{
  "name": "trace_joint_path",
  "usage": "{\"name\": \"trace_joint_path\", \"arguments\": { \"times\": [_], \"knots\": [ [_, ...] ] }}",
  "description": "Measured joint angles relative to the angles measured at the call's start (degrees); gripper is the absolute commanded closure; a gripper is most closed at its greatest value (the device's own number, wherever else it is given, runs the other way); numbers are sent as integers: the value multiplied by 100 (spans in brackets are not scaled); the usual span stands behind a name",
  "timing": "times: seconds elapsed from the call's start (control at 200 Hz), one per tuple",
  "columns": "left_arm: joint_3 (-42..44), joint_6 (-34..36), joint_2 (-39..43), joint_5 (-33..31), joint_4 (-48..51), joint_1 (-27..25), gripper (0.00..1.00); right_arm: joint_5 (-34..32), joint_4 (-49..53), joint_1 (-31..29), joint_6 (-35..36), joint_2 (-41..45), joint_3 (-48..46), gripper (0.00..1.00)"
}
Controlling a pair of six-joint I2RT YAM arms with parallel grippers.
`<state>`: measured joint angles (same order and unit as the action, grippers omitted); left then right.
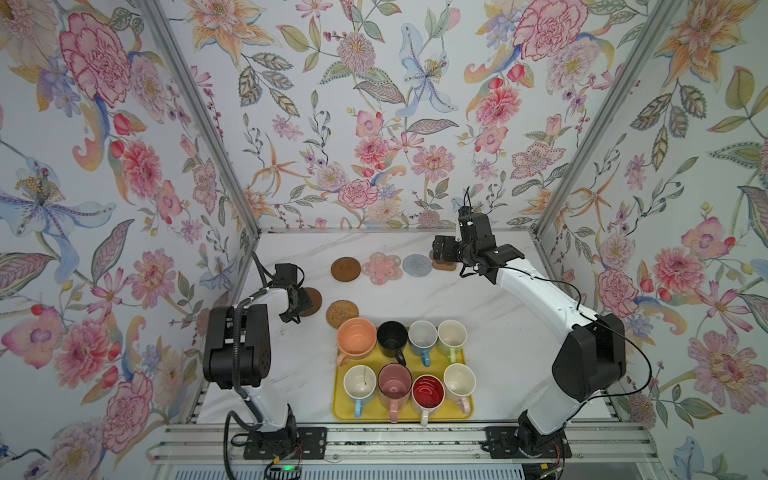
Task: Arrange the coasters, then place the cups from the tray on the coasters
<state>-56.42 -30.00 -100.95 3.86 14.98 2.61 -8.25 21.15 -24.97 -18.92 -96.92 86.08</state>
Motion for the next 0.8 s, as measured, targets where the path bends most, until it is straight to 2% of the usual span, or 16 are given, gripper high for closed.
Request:
{"name": "trace_joint_path", "arguments": {
  "times": [0.38, 0.52, 0.62, 0.801],
  "knots": [
    [-431, -236, -433, -92, -332, 0, 42, -20, 4, 37, -22, 136, -179, 1],
    [-435, -291, -422, -87, -354, 0, 36, -20, 9, 44, -44, 157, -247, 1],
    [-245, -264, -109, -92, -234, 0, 34, -20, 20, 44, -48, 214, -319, 1],
    [188, -236, 914, -107, 52, -59, 34, -15, 9, 44, -66, 256, -343, 1]
  ]
}}
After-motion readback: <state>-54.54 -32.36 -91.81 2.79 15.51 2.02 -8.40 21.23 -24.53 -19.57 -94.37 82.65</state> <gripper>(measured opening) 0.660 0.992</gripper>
